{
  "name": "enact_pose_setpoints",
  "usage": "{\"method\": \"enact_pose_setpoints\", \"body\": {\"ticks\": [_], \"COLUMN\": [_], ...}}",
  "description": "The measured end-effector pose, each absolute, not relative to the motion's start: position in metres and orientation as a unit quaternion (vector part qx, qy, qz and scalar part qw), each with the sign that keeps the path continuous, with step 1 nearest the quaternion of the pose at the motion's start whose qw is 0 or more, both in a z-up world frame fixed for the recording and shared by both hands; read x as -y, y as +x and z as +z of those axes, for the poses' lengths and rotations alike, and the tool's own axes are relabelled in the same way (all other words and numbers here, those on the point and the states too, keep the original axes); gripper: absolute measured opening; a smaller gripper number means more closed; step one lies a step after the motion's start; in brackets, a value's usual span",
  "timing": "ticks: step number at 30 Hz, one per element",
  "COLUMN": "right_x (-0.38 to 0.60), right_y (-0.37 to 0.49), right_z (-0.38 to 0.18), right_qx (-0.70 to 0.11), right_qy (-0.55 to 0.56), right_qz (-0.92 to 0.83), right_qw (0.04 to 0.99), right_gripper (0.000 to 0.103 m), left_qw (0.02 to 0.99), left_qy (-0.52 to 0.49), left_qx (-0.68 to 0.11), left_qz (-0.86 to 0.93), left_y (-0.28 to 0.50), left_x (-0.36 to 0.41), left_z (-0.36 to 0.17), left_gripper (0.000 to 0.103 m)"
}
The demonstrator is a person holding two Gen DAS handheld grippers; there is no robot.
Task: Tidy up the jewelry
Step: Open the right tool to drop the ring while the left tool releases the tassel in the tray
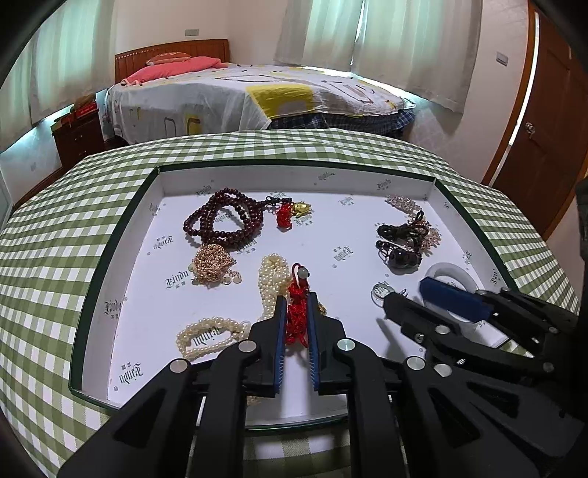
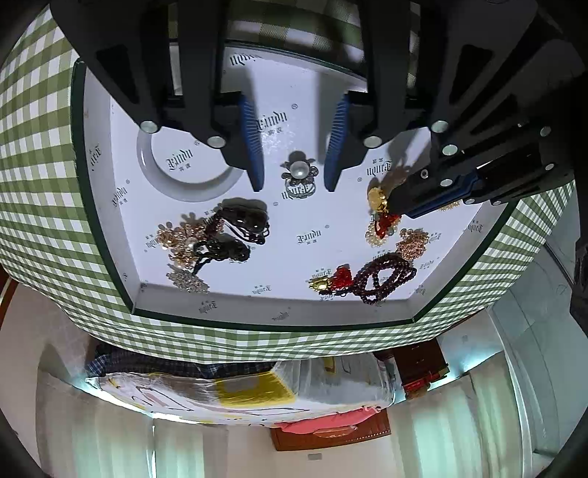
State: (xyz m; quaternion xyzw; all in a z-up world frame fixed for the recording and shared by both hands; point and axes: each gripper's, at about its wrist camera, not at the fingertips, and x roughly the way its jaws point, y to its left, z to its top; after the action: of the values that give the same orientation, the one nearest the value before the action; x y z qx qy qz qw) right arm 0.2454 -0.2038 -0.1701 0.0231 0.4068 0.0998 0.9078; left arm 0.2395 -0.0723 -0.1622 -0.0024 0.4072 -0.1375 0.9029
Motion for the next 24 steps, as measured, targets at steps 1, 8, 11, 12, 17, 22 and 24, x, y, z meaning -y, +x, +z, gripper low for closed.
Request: {"method": "enact_pose_setpoints", "body": {"ticks": [1,8,11,12,17,22,24], "right_x": [0.205,0.220,0.225,0.226,0.229,0.231,0.230], "right_y": [0.244,0.234,0.230,0.228,0.221,0.210,0.203], "right_z": [-0.168,-0.159,-0.157,-0.156,-0.155,-0.148,-0.142], "right_qx": [-0.404,-0.393,-0.390,-0.389,-0.385,-0.376,-0.371], "right_qy": [0.023,0.029,0.031,0.031,0.031,0.032,0.033], "right_qz": [0.097,0.076,0.070,0.067,0.057,0.051,0.051], "right_qw": [0.909,0.916,0.917,0.918,0.921,0.925,0.927], "right_gripper": [0.039,0.048,0.048,0.048,0.054,0.060,0.062], "left_qw": [0.903,0.906,0.908,0.908,0.915,0.926,0.931], "left_qy": [-0.002,-0.002,0.004,0.005,0.016,0.027,0.027], "left_qx": [-0.408,-0.402,-0.398,-0.398,-0.386,-0.363,-0.355], "left_qz": [-0.136,-0.134,-0.132,-0.131,-0.119,-0.097,-0.086], "left_y": [0.239,0.237,0.235,0.234,0.228,0.216,0.208], "left_x": [0.072,0.070,0.073,0.074,0.074,0.070,0.066], "left_z": [-0.163,-0.159,-0.157,-0.157,-0.149,-0.137,-0.129], "left_gripper": [0.015,0.044,0.052,0.055,0.063,0.073,0.076]}}
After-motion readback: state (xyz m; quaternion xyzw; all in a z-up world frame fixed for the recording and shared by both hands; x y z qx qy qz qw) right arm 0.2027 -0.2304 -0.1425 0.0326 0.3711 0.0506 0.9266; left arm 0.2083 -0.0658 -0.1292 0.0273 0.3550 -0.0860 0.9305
